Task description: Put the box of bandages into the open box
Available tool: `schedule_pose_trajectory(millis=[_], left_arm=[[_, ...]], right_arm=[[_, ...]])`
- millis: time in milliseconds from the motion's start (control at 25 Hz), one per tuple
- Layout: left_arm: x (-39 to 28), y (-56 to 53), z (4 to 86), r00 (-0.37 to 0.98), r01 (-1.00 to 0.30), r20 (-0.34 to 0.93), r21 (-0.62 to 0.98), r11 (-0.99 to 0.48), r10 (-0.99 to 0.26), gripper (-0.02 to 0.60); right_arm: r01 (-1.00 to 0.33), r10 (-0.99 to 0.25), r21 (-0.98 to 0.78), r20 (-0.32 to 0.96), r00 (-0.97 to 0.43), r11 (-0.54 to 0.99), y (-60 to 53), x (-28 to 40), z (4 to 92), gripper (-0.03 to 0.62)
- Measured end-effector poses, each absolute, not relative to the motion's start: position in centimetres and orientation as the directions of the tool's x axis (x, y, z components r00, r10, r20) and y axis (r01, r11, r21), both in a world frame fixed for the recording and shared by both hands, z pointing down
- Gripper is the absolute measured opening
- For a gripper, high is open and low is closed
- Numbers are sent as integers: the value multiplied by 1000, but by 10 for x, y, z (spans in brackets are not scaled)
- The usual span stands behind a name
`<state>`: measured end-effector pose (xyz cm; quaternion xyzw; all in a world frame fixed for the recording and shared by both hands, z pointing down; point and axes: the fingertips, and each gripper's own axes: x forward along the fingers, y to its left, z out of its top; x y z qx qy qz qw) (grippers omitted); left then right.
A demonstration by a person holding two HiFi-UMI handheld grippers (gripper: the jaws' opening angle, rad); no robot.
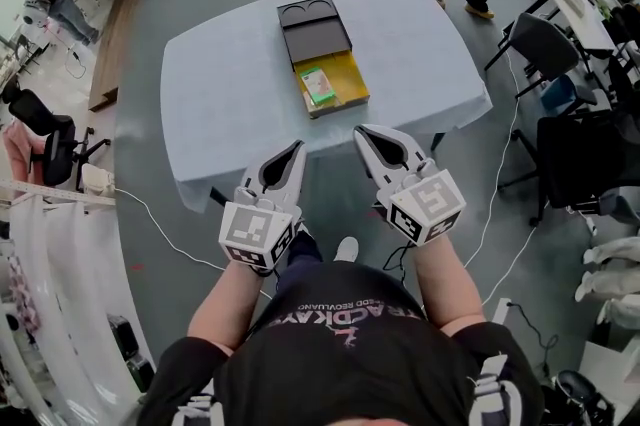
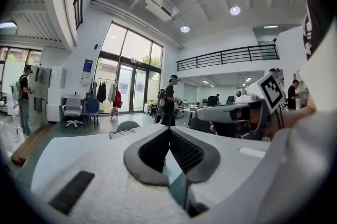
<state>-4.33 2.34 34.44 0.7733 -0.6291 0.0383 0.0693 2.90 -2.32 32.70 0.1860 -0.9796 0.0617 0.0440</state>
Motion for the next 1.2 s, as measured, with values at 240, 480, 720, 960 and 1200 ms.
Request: schedule_pose_trajectory(millis=[240,480,720,960,1200], left_arm=[[-45,24,348,200,-979,146,75,-191,-969,17],[-46,24,349,196,-979,148,81,-186,-969,17],[-39,20,350,202,-978,144,79,-192,-969,17],[-33,18,350,212,-976,141,81,-202,-967,17],[-29,19,349,219,-974,140,82,-209,-966,17]], right_arm=[[-358,-347,-99,112,-931,928,-23,27,329,9],[-363,-350,-113,117,-929,925,-24,26,334,9],[-363,-351,-110,115,-929,925,-27,32,334,9],[-369,-357,-106,114,-927,923,-27,38,334,9],[-383,-371,-113,114,-922,917,-26,43,334,9]])
